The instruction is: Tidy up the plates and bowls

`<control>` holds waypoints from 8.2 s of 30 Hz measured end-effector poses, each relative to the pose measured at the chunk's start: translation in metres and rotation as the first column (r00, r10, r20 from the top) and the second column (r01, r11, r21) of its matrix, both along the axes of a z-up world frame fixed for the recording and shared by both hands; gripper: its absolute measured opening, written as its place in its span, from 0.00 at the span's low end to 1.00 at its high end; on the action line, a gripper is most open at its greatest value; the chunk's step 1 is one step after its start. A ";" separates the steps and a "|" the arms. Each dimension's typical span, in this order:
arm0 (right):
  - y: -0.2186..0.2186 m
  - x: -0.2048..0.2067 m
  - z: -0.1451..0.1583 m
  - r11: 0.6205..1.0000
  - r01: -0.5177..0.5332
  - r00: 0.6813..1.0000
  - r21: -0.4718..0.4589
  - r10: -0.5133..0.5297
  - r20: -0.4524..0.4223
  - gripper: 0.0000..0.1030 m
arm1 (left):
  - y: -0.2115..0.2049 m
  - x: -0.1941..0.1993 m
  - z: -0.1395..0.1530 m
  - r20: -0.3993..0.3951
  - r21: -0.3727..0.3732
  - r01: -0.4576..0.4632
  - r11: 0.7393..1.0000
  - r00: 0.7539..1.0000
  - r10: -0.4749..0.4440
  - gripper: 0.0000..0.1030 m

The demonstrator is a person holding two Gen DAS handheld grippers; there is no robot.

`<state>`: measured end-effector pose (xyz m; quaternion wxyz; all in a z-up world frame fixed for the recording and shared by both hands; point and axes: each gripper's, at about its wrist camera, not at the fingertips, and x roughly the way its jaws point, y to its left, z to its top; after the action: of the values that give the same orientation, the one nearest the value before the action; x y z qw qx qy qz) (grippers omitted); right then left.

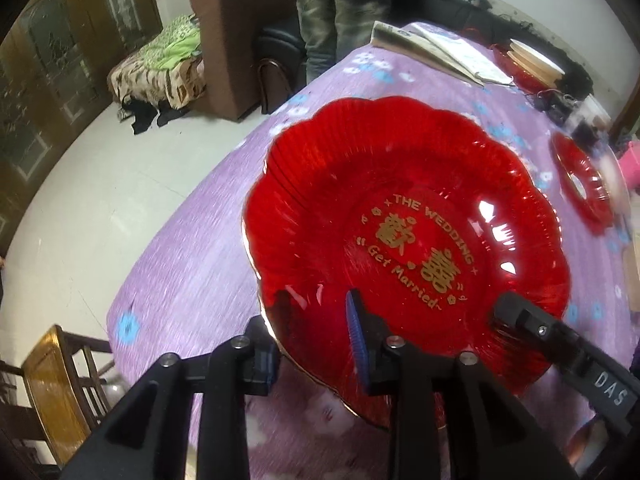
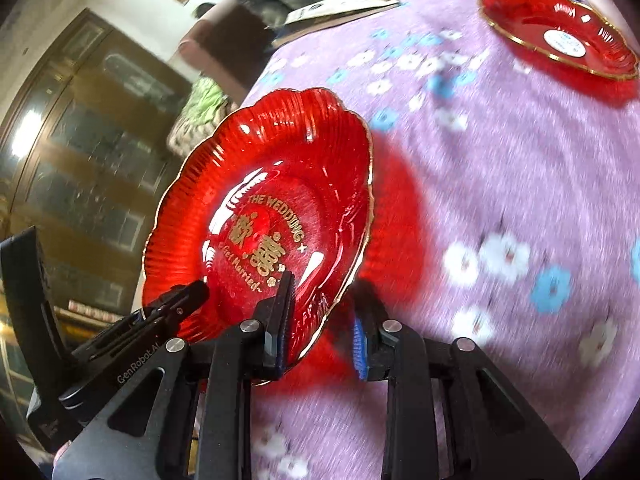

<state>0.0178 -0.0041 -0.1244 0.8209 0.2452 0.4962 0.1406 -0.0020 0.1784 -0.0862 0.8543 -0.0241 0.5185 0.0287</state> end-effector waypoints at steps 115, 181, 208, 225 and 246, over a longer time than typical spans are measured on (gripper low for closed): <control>0.026 -0.029 0.044 0.975 -0.012 0.982 -0.221 0.053 0.181 0.15 | -0.022 0.023 0.016 0.005 -0.098 0.089 0.991 0.996 -0.089 0.23; -0.523 -0.281 0.021 0.515 0.800 0.519 0.308 -0.851 0.073 0.49 | -0.598 -0.009 0.051 -0.101 -0.192 0.886 0.422 0.409 -0.907 0.72; -0.523 -0.272 0.003 0.512 0.810 0.531 0.286 -0.847 0.013 0.49 | -0.632 -0.020 -0.019 -0.193 -0.102 0.905 0.413 0.389 -0.901 0.59; -0.528 -0.267 -0.009 0.528 0.772 0.558 0.353 -0.830 0.019 0.19 | -0.622 -0.027 -0.002 -0.089 -0.046 0.918 0.394 0.389 -0.917 0.14; -0.442 -0.274 0.045 0.625 0.659 0.651 0.418 -0.753 0.100 0.15 | -0.469 -0.065 0.073 0.143 0.006 0.851 0.525 0.519 -0.843 0.12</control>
<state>-0.2560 -0.4459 -0.0793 0.8109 0.5399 0.2110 -0.0801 -0.0674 -0.2910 -0.0134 0.7904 0.2015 0.4096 -0.4085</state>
